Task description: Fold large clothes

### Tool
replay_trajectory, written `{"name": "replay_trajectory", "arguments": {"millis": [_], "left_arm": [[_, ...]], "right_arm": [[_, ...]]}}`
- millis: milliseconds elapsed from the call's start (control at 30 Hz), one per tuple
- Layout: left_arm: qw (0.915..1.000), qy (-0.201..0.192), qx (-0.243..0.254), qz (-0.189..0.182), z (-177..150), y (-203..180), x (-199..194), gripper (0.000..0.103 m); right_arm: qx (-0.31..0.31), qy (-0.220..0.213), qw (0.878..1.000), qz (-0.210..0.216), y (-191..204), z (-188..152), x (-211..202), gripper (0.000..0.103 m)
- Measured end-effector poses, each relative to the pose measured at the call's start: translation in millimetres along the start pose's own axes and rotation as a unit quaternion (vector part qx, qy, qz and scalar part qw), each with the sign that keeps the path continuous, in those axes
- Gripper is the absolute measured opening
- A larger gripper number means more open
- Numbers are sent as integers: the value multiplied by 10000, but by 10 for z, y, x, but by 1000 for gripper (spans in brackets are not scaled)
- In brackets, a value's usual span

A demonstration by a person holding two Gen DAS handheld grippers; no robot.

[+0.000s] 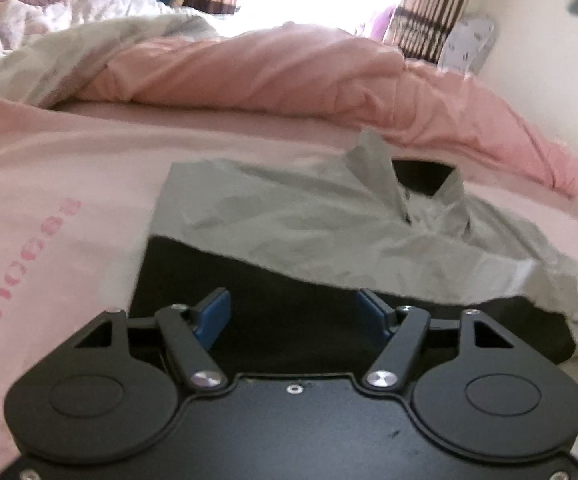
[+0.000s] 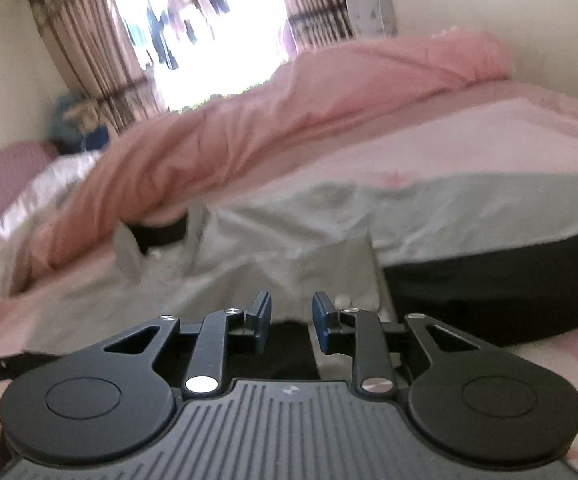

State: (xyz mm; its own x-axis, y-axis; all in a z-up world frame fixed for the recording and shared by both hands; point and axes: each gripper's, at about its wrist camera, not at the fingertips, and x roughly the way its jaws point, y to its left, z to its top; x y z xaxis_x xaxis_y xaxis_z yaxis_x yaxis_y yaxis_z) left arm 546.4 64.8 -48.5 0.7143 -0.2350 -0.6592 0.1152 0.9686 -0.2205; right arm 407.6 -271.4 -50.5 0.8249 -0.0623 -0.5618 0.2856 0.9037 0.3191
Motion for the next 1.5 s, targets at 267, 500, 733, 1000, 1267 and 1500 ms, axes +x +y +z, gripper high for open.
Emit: {"name": "replay_trajectory", "arguments": {"millis": [267, 500, 733, 1000, 1267, 1500], "left_arm": [[9997, 197, 87, 144, -203, 37, 288, 75], [9987, 270, 233, 361, -202, -66, 258, 77], [9992, 87, 144, 352, -214, -49, 1, 84], [9991, 93, 92, 407, -269, -24, -136, 85], [9981, 128, 114, 592, -249, -55, -113, 85], [9968, 164, 247, 745, -212, -78, -13, 85]], "right_arm": [[163, 108, 9998, -4, -317, -249, 143, 27], [786, 189, 9961, 363, -724, -104, -189, 34], [1430, -559, 9859, -663, -1901, -119, -1044, 67], [2875, -1060, 9417, -1387, -3257, -274, -1430, 67], [3896, -1711, 8994, -1004, -3870, -236, -1244, 66], [4219, -2164, 8756, -924, -4116, -135, -1144, 67]]}}
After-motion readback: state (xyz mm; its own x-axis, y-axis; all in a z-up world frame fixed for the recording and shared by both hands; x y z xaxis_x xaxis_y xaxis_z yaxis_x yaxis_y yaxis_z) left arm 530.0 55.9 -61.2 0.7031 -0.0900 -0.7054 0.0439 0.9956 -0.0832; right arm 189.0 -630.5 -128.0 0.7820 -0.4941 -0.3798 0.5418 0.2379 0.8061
